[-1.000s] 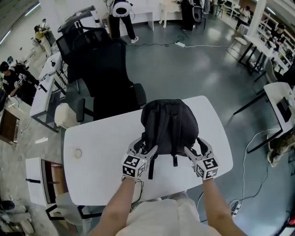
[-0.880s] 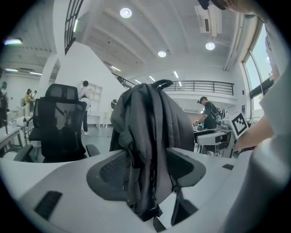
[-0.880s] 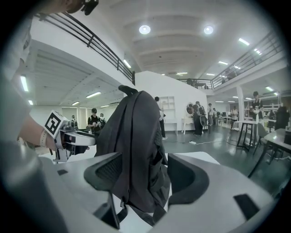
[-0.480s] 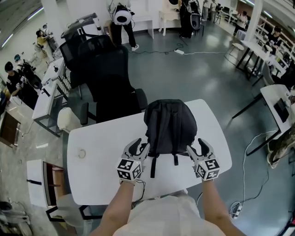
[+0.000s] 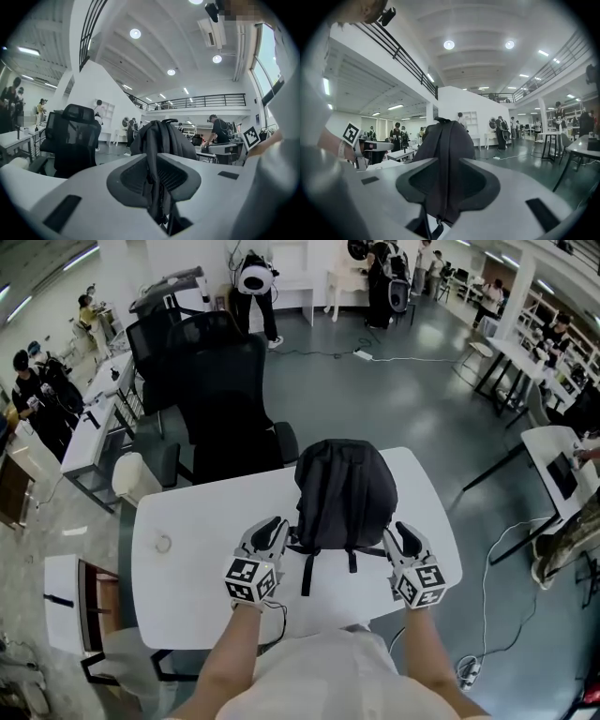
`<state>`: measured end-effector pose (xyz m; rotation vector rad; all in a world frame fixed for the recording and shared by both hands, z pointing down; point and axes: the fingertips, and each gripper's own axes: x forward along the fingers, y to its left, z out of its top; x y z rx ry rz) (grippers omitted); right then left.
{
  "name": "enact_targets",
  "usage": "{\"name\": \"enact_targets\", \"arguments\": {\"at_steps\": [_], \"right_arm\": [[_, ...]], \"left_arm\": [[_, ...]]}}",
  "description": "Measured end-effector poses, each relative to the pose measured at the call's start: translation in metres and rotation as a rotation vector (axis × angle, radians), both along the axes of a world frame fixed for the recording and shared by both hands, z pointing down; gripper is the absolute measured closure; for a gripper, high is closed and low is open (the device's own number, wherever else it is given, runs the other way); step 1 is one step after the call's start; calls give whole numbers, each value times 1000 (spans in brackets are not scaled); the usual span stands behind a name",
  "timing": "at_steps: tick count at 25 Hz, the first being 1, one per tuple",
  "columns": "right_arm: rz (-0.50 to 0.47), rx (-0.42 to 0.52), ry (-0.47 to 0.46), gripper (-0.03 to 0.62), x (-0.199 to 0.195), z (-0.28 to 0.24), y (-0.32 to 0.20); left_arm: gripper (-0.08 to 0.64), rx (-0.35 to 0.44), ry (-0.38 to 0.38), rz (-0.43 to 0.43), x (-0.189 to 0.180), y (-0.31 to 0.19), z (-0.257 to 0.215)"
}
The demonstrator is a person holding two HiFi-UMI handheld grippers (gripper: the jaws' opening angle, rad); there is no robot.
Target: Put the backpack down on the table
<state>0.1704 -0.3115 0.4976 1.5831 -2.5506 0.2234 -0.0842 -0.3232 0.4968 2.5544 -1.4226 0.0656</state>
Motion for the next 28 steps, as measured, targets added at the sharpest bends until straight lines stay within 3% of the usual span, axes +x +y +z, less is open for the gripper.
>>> {"name": "enact_targets", "arguments": {"at_steps": [6,9,28], "right_arm": [[73,82,-4,550,18,-33,7],[84,98,10,569,22,-43,10],[57,95,58,575,16,-56,8]], "left_arm": [[485,67,-5,-11,-10,6,-22],[489,99,-6,-24,-16,7,-35],[489,138,-44,1,-3,-2,-53]]}}
